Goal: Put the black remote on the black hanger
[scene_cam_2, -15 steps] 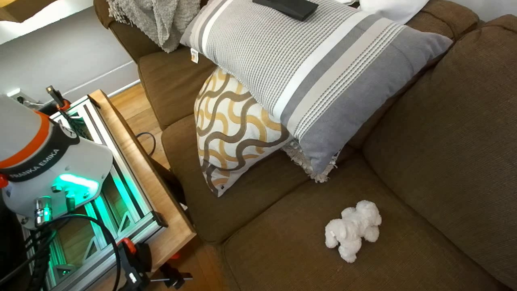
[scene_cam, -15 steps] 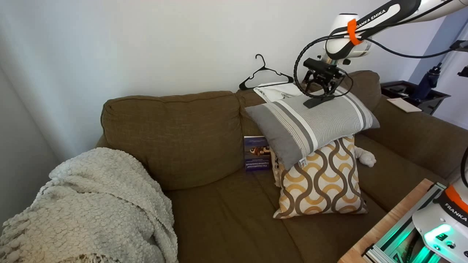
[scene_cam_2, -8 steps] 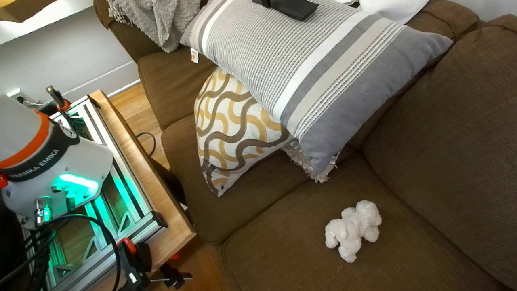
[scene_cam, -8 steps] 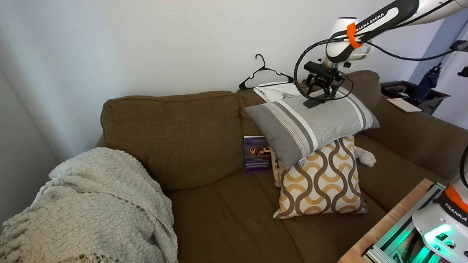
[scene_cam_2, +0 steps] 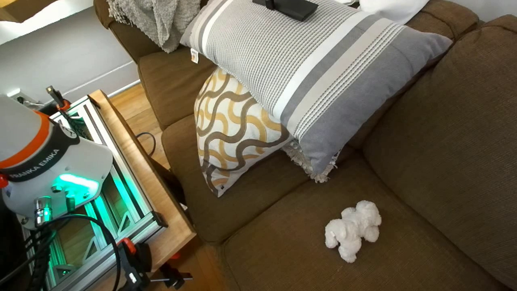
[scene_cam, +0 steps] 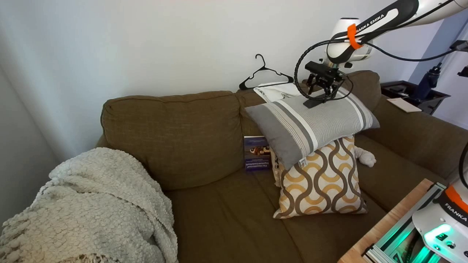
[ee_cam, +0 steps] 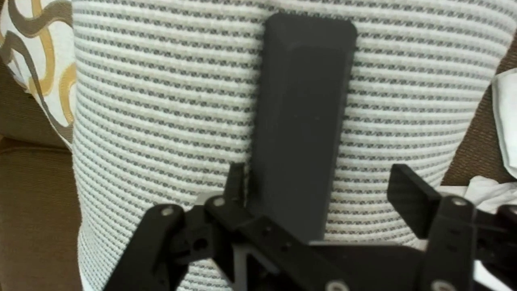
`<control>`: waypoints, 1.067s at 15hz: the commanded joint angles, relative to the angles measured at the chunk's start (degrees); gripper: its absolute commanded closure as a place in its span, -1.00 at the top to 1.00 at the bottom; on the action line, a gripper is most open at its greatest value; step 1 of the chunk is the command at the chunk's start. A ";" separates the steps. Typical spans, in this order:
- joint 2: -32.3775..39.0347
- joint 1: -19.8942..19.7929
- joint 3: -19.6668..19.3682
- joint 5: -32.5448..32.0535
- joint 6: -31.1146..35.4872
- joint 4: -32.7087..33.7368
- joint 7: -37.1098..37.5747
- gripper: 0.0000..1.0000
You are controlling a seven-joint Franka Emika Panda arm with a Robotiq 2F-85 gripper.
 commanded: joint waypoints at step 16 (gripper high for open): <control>-3.30 1.68 -2.13 -5.06 3.23 -3.22 3.25 -0.49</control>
